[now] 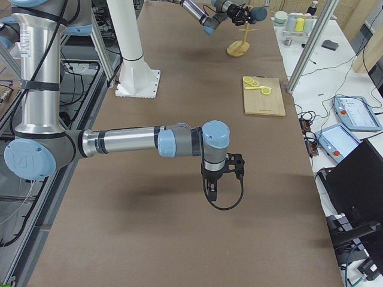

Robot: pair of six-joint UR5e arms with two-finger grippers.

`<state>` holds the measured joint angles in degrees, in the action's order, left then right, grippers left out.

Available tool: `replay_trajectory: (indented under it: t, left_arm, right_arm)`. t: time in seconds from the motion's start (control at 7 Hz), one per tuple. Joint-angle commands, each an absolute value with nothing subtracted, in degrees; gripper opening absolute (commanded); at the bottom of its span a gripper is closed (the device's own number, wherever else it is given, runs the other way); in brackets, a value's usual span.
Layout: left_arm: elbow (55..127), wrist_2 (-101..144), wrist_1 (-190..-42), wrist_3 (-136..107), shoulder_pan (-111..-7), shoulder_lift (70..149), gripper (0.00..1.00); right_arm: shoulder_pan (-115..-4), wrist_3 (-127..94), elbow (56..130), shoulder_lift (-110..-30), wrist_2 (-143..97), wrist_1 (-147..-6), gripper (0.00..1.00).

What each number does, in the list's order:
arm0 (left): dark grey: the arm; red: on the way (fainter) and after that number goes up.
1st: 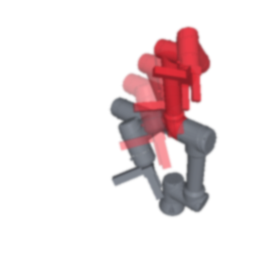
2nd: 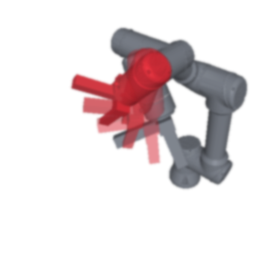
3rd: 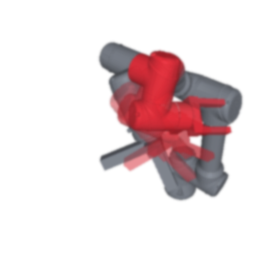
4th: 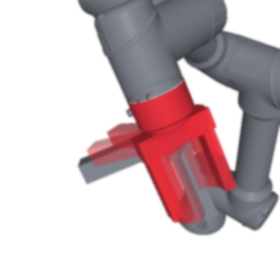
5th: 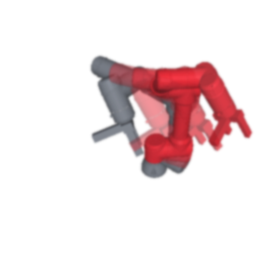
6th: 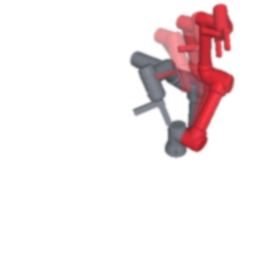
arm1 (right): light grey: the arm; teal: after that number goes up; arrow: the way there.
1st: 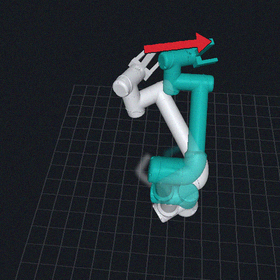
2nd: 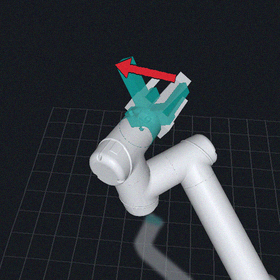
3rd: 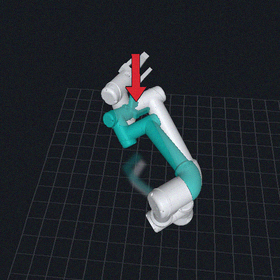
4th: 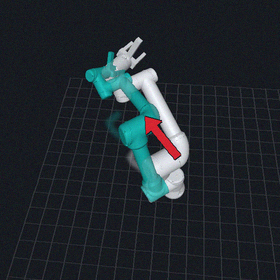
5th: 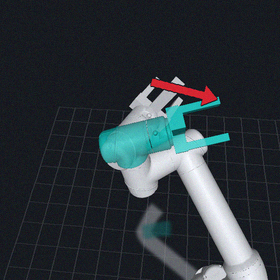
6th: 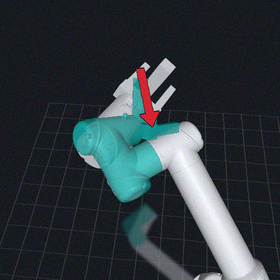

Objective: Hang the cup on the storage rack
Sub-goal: 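Align the mug handle with a stand peg using the left gripper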

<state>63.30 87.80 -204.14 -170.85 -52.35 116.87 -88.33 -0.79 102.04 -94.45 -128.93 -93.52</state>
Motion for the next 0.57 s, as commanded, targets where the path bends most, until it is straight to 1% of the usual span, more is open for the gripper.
replay_trajectory:
  t: [0.0,0.43]
  left_arm:
    - [61.70,86.93,-206.72,-171.74,-52.12,115.67,0.00]
    - [58.46,86.84,-209.78,-171.74,-52.12,115.05,0.00]
  right_arm:
    - [-88.33,-0.79,102.22,-94.22,-128.94,-93.52,1.00]
    - [-88.33,-0.79,102.30,-94.22,-128.94,-93.52,1.00]
